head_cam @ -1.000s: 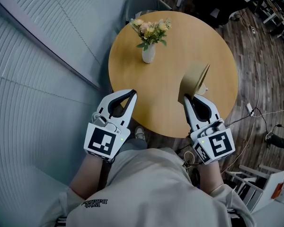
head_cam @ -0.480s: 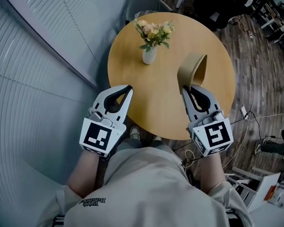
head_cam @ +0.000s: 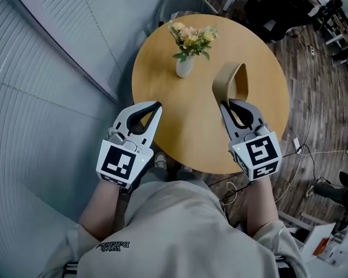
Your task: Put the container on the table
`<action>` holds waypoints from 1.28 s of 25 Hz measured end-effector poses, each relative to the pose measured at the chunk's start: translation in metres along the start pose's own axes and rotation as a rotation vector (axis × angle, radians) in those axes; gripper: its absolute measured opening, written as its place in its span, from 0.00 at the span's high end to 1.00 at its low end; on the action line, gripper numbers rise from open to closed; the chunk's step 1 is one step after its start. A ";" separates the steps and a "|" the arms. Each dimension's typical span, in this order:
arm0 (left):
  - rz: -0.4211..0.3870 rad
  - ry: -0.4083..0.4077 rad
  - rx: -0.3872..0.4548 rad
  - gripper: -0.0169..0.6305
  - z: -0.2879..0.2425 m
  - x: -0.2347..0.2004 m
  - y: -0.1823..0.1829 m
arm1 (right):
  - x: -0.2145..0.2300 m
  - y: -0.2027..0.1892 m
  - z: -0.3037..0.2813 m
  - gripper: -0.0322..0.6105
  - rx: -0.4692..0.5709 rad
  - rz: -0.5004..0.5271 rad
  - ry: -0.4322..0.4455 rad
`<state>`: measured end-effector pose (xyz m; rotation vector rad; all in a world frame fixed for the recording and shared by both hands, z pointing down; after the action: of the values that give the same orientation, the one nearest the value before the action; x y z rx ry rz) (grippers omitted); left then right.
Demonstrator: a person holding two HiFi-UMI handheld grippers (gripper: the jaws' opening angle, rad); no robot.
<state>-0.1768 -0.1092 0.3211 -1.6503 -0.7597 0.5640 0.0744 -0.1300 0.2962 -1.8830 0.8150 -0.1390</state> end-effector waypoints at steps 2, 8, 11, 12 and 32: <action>0.011 -0.003 -0.008 0.94 -0.005 0.003 -0.004 | 0.003 -0.002 -0.005 0.89 -0.015 0.003 0.028; 0.014 0.011 -0.057 0.94 -0.017 0.016 -0.011 | 0.013 -0.011 -0.018 0.89 -0.060 0.034 0.090; 0.015 0.016 -0.082 0.94 -0.022 0.021 -0.013 | 0.017 -0.013 -0.024 0.89 -0.071 0.045 0.129; 0.016 0.017 -0.089 0.94 -0.023 0.022 -0.014 | 0.018 -0.013 -0.026 0.89 -0.075 0.047 0.144; 0.008 0.013 -0.177 0.94 -0.057 0.030 -0.047 | 0.022 -0.066 -0.100 0.89 -0.215 0.127 0.270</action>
<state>-0.1245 -0.1191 0.3801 -1.8188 -0.8129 0.5020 0.0779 -0.2048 0.3927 -2.0328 1.1700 -0.2383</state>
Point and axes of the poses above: the fingertips, and each gripper's own axes: z backward along the fingers, x to its right, y out of its top, the point moved 9 cm from there along z, backward along the fingers, and after that the axes turned 6 degrees about -y, right-handed, at the moved point
